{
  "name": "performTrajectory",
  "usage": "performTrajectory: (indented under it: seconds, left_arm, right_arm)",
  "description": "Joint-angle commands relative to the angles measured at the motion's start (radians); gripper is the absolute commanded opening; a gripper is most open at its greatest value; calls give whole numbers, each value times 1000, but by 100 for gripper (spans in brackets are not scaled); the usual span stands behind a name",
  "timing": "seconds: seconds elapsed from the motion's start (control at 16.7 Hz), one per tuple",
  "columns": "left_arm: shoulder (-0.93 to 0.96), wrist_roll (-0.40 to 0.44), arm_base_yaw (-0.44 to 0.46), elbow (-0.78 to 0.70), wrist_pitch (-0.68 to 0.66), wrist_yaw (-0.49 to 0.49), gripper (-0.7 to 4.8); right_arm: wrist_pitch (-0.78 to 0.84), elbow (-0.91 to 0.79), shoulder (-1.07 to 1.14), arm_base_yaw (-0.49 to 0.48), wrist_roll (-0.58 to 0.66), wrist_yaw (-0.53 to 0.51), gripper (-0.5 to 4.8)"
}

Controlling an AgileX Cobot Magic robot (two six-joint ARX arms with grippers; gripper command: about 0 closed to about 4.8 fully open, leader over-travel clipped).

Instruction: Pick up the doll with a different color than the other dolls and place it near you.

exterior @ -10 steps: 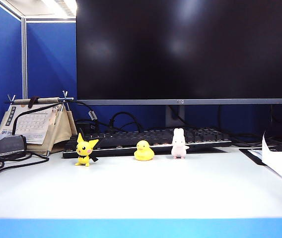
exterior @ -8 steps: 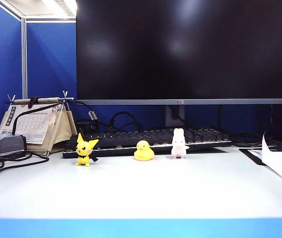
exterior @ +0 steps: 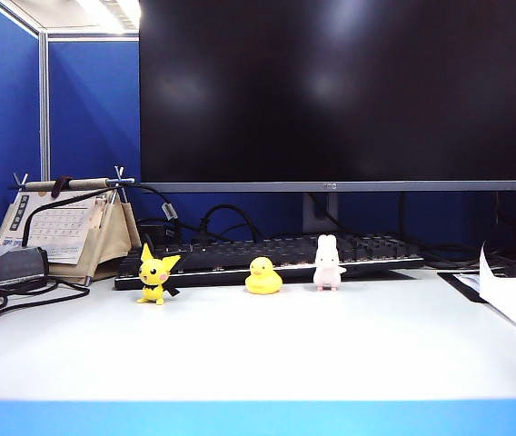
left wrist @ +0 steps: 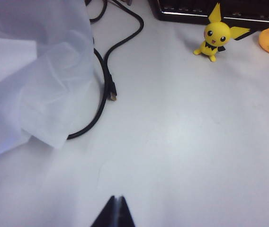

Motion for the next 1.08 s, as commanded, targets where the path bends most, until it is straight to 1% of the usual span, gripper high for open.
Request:
performTrajectory:
  seconds: [0.06,0.12,0.18,0.24,0.3,0.36,0.42,0.48,0.54,0.6,0.66,0.72,0.78,0.84,1.08]
  left_arm:
    - [1,4,1,0,-2,0,-5]
    - [1,4,1,0,-2,0,-5]
    - [1,4,1,0,-2,0,-5]
    - [1,4,1,0,-2,0,-5]
    - [1,4,1,0,-1,0,-5]
    - [1,4,1,0,-1,0,-5]
    - [1,4,1,0,-2,0,-5]
    - [1,4,1,0,-2,0,-5]
    - [1,4,1,0,-2,0,-5]
    - [1,4,1,0,-2,0,-5]
    - [1,4,1,0,-1,0,-5]
    - [1,4,1,0,-2,0,-5]
    - [1,4,1,0,-1,0,-5]
    - [1,4,1,0,-1,0,-5]
    - [1,4,1,0,-1,0,-5]
  right_arm:
    - [196,-21,52,2,14,-76,231]
    - [270,-21,109,1,16,-74,235]
    - [338,-20,169,2,27,-78,252]
    - [429,-15,269,2,51,-90,281]
    - [480,-8,335,2,58,-102,285]
    - [567,18,473,2,57,-122,287]
    - [631,60,608,2,57,-142,315]
    - [669,103,716,2,56,-166,330]
    - [727,208,932,1,56,-201,339]
    - [750,283,1067,1,52,-222,350]
    - [748,330,1144,1,53,-238,384]
    - [747,401,1252,2,61,-255,433]
    - [747,450,1324,2,78,-276,442]
    - [747,528,1429,2,89,-272,442]
    - [747,669,1549,0,72,-193,442]
